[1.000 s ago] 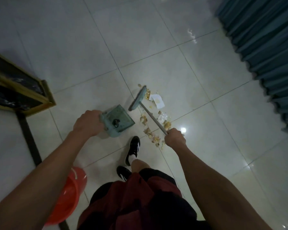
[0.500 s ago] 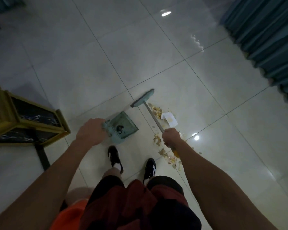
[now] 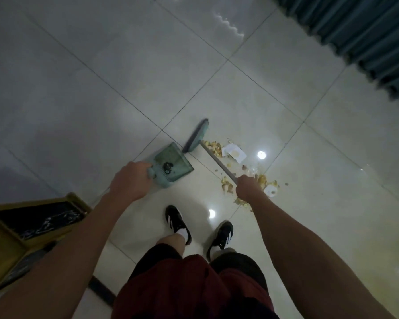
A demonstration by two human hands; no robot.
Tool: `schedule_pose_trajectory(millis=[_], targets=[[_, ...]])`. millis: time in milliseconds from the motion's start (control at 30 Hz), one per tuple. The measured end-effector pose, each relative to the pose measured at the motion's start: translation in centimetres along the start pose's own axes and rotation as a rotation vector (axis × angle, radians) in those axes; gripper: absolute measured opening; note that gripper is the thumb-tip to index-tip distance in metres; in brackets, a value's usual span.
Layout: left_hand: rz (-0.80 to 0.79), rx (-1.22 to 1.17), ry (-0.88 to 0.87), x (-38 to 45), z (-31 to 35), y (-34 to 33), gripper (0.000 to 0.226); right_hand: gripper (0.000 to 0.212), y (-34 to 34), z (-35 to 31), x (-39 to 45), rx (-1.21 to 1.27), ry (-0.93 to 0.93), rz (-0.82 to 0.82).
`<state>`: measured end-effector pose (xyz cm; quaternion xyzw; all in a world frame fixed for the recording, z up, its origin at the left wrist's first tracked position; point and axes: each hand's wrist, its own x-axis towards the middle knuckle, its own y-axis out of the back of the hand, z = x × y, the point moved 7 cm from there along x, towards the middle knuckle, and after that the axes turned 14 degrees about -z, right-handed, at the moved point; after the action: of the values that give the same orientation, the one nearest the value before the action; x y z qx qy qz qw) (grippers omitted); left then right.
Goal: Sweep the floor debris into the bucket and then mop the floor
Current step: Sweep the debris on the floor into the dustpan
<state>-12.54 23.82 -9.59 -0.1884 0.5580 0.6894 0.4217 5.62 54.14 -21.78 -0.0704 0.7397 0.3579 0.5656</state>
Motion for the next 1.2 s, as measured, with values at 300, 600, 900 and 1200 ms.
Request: schedule_pose_trajectory(millis=[300, 600, 900, 1200], targets=[[-0.024, 0.116, -0.098, 0.1, 5.9, -2.3, 0.023, 0.024, -4.3, 7.9, -3.3, 0.162, -0.145, 0.005], [-0.049, 0.264, -0.168, -3.8, 10.6, -9.3, 0.034, 0.022, -10.2, 18.9, -8.6, 0.312, -0.240, 0.016], [-0.076, 0.399, -0.226, -5.9, 15.5, -12.6, 0.021, 0.021, -15.1, 25.3, -13.5, 0.447, -0.321, 0.043], [-0.098, 0.371, -0.279, -7.3, 18.6, -11.5, 0.022, 0.037, -15.7, 24.3, -14.7, 0.613, -0.272, 0.097]])
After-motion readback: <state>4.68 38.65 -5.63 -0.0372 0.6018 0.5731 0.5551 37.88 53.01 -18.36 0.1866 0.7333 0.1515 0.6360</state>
